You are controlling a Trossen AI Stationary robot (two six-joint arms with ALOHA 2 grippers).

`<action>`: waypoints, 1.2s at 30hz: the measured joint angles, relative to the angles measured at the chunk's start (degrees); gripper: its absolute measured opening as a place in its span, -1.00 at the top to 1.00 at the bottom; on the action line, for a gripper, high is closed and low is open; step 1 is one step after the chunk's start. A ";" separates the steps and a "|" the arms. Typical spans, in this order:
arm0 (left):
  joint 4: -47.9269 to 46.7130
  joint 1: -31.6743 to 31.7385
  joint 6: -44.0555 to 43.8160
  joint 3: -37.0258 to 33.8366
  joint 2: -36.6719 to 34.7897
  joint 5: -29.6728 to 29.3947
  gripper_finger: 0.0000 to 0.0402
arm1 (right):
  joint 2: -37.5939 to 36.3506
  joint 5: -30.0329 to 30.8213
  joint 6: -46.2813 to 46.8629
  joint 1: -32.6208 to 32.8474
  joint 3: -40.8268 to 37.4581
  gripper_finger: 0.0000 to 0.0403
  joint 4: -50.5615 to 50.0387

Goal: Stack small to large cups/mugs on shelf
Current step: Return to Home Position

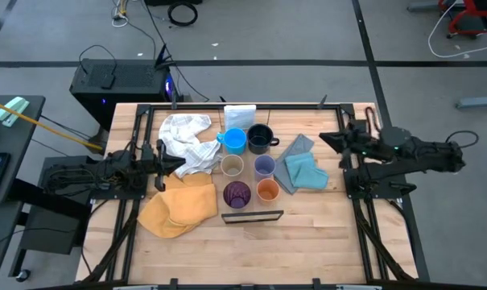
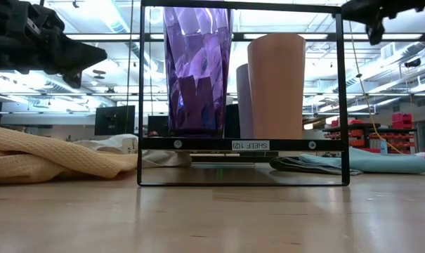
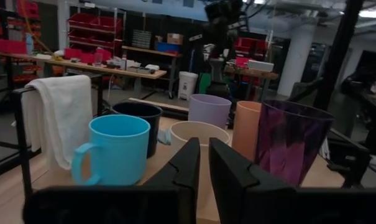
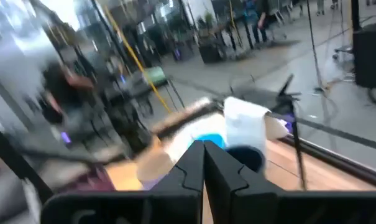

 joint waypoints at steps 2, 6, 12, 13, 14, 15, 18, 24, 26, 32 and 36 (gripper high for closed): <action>0.01 0.00 -0.89 0.00 0.00 -0.80 0.78 | 4.53 -0.04 -2.12 -0.12 2.88 0.92 -3.43; -0.01 0.00 -1.91 0.00 -0.01 -0.82 0.76 | 13.04 1.02 -2.77 -0.81 8.15 0.92 -10.55; -2.88 0.00 -2.17 0.00 0.01 -0.77 0.78 | 19.07 0.99 4.13 -0.98 7.38 0.98 -18.68; -3.17 0.00 -2.47 0.00 0.00 -0.68 0.78 | 19.12 1.00 4.88 -0.98 6.40 0.98 -18.07; -3.35 0.00 -3.29 0.04 -0.02 -0.66 0.78 | 18.97 1.00 5.86 -0.98 5.42 0.98 -16.21; -3.42 0.00 -3.75 0.04 0.00 -0.64 0.77 | 18.59 1.00 6.25 -0.99 4.64 0.98 -13.55; -3.23 0.00 -4.74 0.04 -0.02 -0.62 0.75 | 17.05 1.01 5.44 -1.00 4.05 0.95 -6.04; -3.36 0.00 -3.01 0.04 0.00 -0.75 0.73 | 16.51 1.01 4.63 -1.00 4.56 0.92 -9.66; -3.37 0.00 -3.15 0.04 0.00 -0.75 0.73 | 16.49 1.03 6.07 -1.00 3.93 0.94 -11.75; -3.62 0.00 -3.20 0.04 0.00 -0.75 0.74 | 13.34 1.53 7.85 -1.00 -1.69 0.98 -8.29; -3.70 0.00 -3.53 0.07 0.00 -0.75 0.72 | 7.20 4.00 7.52 -1.00 -3.18 0.96 -7.03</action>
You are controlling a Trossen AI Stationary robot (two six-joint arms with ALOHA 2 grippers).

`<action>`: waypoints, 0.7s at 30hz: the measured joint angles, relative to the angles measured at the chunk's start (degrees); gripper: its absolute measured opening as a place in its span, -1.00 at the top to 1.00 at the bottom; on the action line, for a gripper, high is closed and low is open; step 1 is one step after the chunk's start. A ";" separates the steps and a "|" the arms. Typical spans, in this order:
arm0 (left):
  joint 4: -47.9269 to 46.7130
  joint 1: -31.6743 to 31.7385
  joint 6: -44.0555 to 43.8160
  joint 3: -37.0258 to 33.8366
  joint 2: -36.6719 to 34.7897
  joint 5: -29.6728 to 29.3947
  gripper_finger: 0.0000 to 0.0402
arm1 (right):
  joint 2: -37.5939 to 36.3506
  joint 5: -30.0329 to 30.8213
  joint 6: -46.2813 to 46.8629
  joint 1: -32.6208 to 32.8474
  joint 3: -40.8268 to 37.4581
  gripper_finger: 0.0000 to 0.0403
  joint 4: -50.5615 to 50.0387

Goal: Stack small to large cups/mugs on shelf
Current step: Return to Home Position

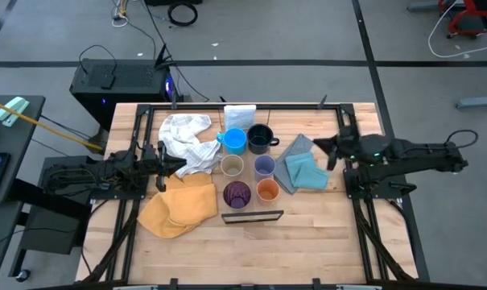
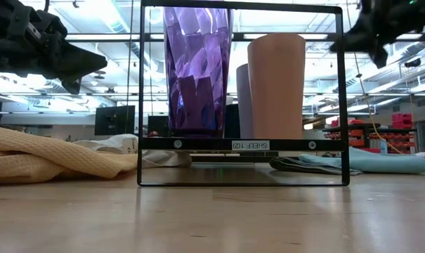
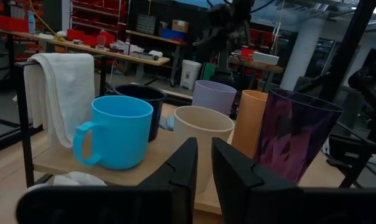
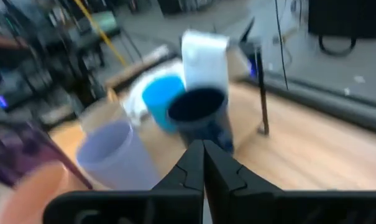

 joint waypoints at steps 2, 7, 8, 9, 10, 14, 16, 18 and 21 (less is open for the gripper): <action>-0.03 0.00 -0.04 0.00 0.00 0.01 0.71 | -4.39 0.90 -1.55 0.00 0.00 0.95 0.14; -0.07 0.00 -0.08 0.00 0.00 0.00 0.72 | -15.95 1.78 -4.98 0.00 0.07 0.96 -0.04; -0.07 0.00 -0.07 0.00 0.00 0.00 0.73 | -17.85 1.73 -5.63 0.00 0.07 0.96 -0.33; -0.10 0.00 0.07 0.00 0.00 -0.01 0.74 | -19.55 1.73 -6.24 0.00 0.07 0.97 -0.54; -0.10 0.00 0.20 0.00 0.00 0.00 0.74 | -20.98 1.65 -6.80 0.00 0.07 0.97 -0.67; -0.10 0.00 0.31 0.00 0.00 -0.43 0.74 | -23.79 0.26 -9.04 0.00 0.17 0.97 -1.43; -0.11 0.00 0.33 0.00 -0.02 -0.98 0.72 | -23.78 -1.01 -9.51 0.02 0.09 0.96 -3.30; -0.14 0.00 0.38 -0.02 0.00 -1.55 0.71 | -23.75 -1.48 -9.00 0.02 -0.45 0.96 -4.82; -0.20 0.00 0.41 -0.02 -0.02 -2.49 0.70 | -23.79 -1.55 -8.72 0.02 -2.48 0.98 -5.82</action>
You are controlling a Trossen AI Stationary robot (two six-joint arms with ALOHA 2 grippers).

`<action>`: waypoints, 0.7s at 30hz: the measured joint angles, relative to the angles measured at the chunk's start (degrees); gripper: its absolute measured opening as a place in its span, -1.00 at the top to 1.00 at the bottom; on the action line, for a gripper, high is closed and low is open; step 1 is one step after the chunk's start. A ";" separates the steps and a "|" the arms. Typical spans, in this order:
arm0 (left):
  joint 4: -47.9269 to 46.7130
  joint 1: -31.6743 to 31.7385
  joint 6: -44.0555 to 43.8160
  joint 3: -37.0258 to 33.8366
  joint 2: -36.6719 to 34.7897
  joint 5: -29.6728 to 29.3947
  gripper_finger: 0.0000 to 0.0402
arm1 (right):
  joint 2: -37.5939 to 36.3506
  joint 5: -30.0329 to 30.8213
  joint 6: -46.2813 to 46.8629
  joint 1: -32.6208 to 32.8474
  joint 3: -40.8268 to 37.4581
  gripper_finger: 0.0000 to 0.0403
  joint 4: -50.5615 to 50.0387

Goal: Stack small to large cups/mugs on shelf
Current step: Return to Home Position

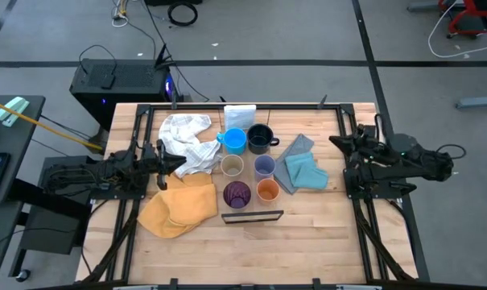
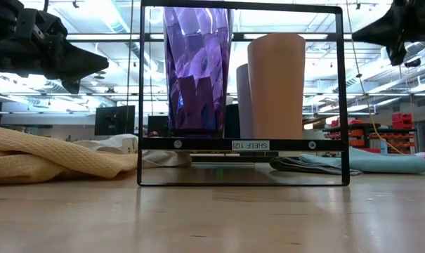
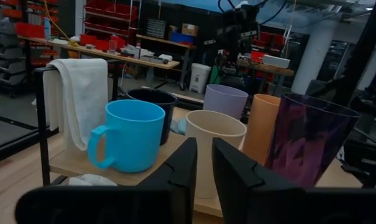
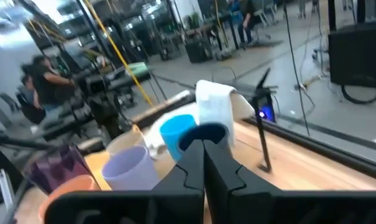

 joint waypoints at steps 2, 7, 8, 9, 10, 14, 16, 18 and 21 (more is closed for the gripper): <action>0.02 0.00 0.46 0.00 0.00 0.00 0.71 | 0.00 -0.17 0.07 0.00 -1.84 0.98 1.99; -0.02 0.00 0.66 0.00 0.01 -0.09 0.75 | -0.02 -0.82 -1.22 0.00 -7.24 0.97 11.43; -0.06 0.00 0.67 0.00 0.00 -0.09 0.75 | -0.02 -0.94 -1.48 0.00 -8.50 0.96 13.23; -0.11 0.00 0.68 0.00 0.01 -0.14 0.74 | -0.02 -1.26 -1.75 0.00 -9.76 0.96 14.38; -0.11 0.00 0.92 0.00 0.02 -0.15 0.73 | -0.02 -1.35 -1.60 0.00 -10.94 0.96 15.33; -0.11 0.00 1.92 0.00 0.02 -0.24 0.71 | -0.04 -1.24 0.75 0.00 -15.91 0.97 17.74; -0.11 0.00 1.88 0.00 0.02 -0.37 0.70 | -0.04 -1.24 0.97 0.00 -17.99 0.97 20.50; -0.11 0.00 1.67 0.00 0.02 -0.37 0.71 | -0.07 -0.89 1.01 0.00 -19.54 0.97 22.28; -0.11 0.00 1.67 0.00 0.02 -0.37 0.74 | -0.07 0.21 1.01 0.00 -20.73 0.97 22.15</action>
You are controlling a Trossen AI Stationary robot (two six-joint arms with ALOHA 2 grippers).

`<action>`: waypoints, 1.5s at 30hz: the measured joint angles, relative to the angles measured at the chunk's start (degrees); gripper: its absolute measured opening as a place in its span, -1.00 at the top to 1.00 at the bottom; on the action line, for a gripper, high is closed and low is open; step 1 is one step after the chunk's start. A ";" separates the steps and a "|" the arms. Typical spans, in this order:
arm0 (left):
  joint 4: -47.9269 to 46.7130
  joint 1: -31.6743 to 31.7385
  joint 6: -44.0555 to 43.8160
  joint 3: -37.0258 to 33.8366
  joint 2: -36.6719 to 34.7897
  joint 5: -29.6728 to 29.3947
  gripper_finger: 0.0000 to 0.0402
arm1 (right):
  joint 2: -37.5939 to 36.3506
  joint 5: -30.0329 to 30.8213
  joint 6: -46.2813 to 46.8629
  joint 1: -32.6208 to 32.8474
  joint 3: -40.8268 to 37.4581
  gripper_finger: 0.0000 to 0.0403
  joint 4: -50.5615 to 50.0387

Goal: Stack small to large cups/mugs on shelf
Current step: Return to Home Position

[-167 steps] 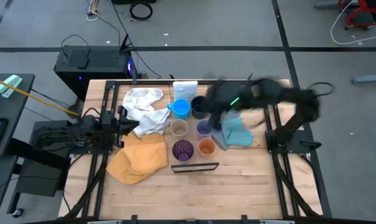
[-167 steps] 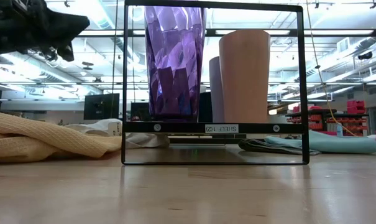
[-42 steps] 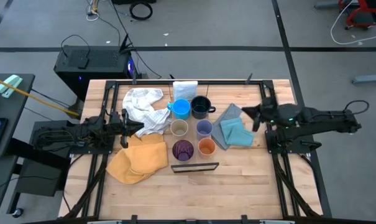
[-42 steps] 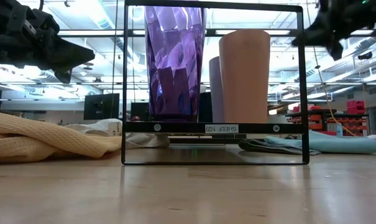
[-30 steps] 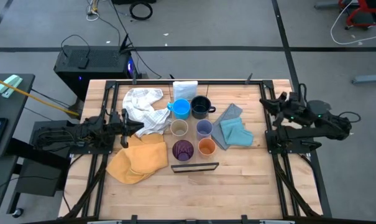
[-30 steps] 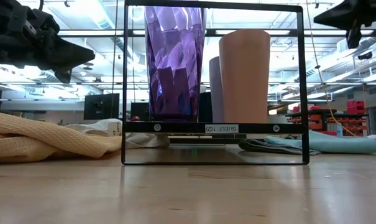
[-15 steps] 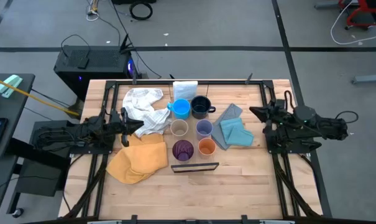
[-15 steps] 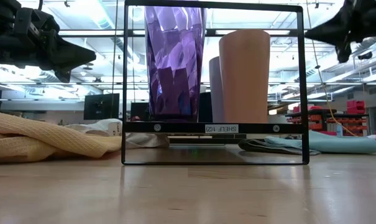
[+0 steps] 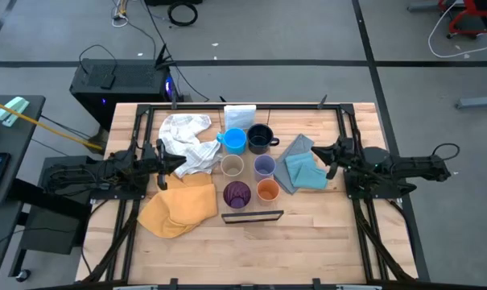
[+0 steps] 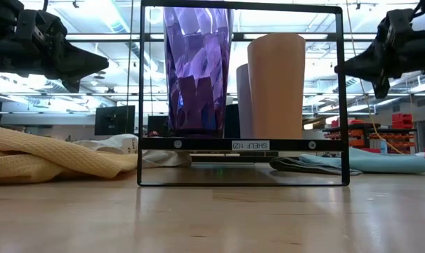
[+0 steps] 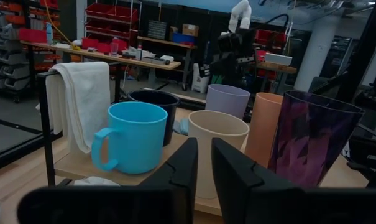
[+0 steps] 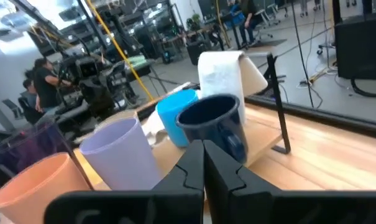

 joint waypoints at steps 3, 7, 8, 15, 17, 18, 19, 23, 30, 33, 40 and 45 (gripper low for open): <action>-0.02 0.00 0.00 0.00 0.00 0.00 0.75 | 0.00 0.11 -0.81 0.00 -0.29 0.98 0.59; -0.02 0.00 1.02 0.00 0.04 -0.01 0.73 | 0.00 0.11 -1.54 0.00 -1.72 0.98 2.24; -0.01 0.00 1.34 0.00 0.14 -0.02 0.72 | 0.01 0.08 -1.97 0.00 -2.23 0.97 2.34; -0.02 0.00 1.33 0.00 4.05 -0.03 0.72 | 0.09 0.08 -5.88 0.11 -2.80 0.97 5.23; -0.02 0.00 1.26 0.00 5.63 -0.04 0.74 | 0.09 0.04 -5.61 0.11 -2.80 0.98 5.43; 0.00 0.00 1.13 0.00 6.45 -0.04 0.74 | 0.11 0.02 -5.52 0.11 -2.80 0.97 5.32; 0.08 0.00 0.97 0.00 7.07 -0.02 0.75 | 0.17 0.00 -5.20 0.11 -2.80 0.97 5.30; 0.83 0.00 -0.24 -0.03 9.01 -0.05 0.73 | 0.22 -0.06 -4.62 0.11 -2.80 0.95 5.30; 7.82 0.00 4.54 -0.09 9.33 -0.60 0.77 | 0.39 0.28 -4.51 0.11 -2.80 0.96 5.29; 15.55 0.00 8.76 -0.09 9.31 -0.41 0.82 | 0.94 0.29 -4.30 0.11 -2.78 0.96 5.19; 15.79 -0.02 9.37 -0.13 9.29 1.45 0.91 | 3.94 0.30 -2.78 0.11 -2.73 0.95 5.28; 13.20 -0.07 6.80 -0.13 9.31 1.95 0.93 | 4.98 0.30 -2.01 0.11 -2.73 0.97 5.28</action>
